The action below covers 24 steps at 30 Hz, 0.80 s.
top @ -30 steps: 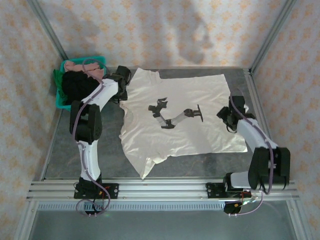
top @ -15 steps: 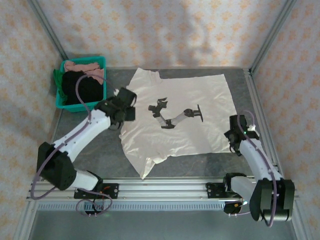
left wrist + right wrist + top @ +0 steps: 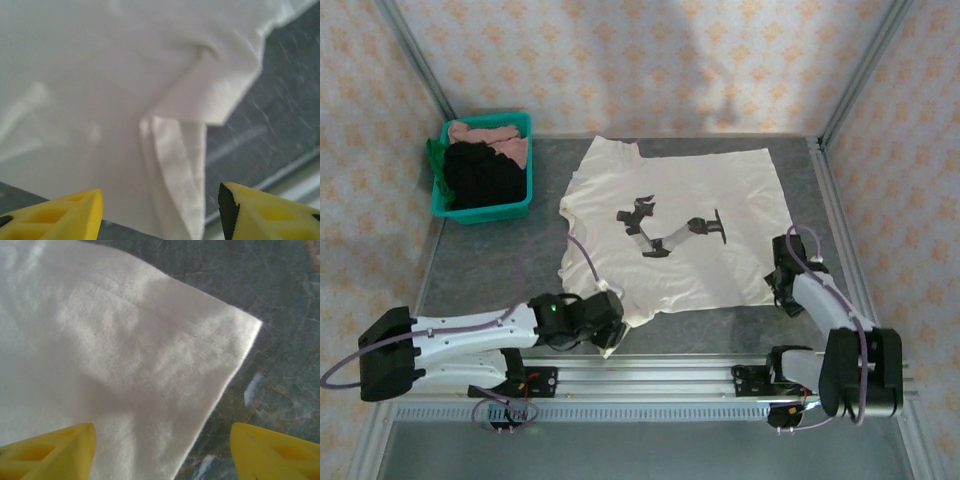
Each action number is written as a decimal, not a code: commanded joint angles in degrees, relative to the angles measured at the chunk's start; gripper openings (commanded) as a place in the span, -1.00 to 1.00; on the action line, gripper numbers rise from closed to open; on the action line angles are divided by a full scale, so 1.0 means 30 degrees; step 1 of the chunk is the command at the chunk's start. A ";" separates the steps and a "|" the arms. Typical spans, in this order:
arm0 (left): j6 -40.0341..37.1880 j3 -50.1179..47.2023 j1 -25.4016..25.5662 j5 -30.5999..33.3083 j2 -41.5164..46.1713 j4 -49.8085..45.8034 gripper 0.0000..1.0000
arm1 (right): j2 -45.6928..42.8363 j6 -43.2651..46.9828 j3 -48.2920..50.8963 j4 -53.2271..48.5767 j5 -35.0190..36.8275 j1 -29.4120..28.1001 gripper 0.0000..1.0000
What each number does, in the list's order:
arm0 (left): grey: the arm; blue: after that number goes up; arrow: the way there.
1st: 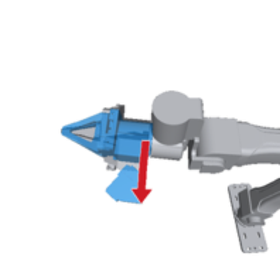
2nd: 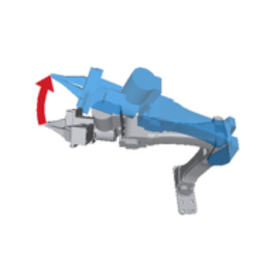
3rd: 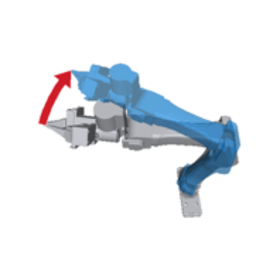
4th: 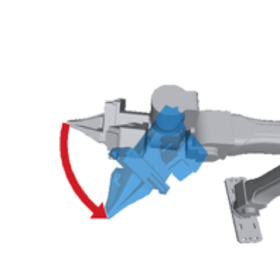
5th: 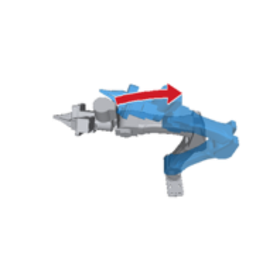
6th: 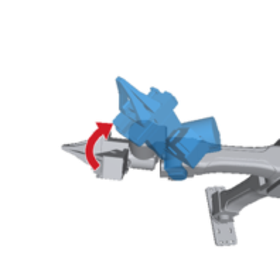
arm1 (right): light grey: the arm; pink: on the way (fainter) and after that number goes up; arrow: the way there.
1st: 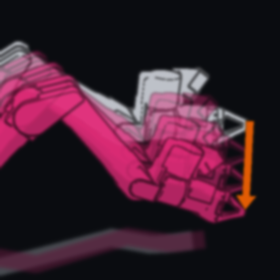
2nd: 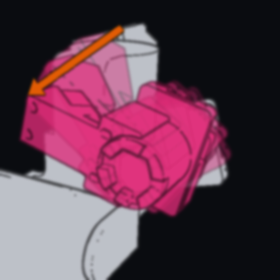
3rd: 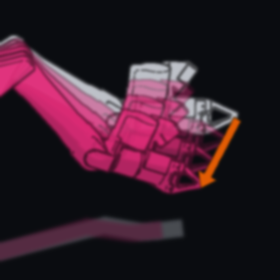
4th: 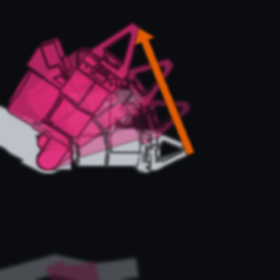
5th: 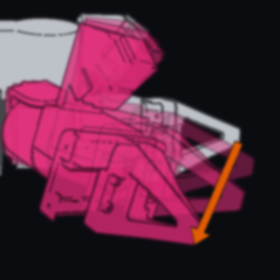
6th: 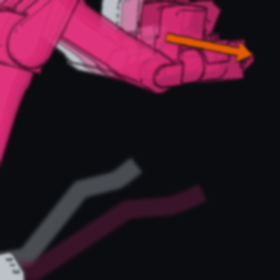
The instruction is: Fold and stack the t-shirts
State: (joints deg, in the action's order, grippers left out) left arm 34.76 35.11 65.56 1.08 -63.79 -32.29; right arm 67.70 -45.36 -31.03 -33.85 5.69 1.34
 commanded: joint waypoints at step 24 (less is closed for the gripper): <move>0.1652 0.0669 0.2353 0.5101 0.1948 -0.2799 -1.00 | -0.0458 0.1267 -0.1173 -0.0073 -0.0379 0.0109 -0.49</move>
State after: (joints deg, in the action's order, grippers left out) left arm 41.91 34.44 74.13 7.86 -61.43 -32.21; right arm 69.06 -42.92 -32.56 -31.55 3.22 1.56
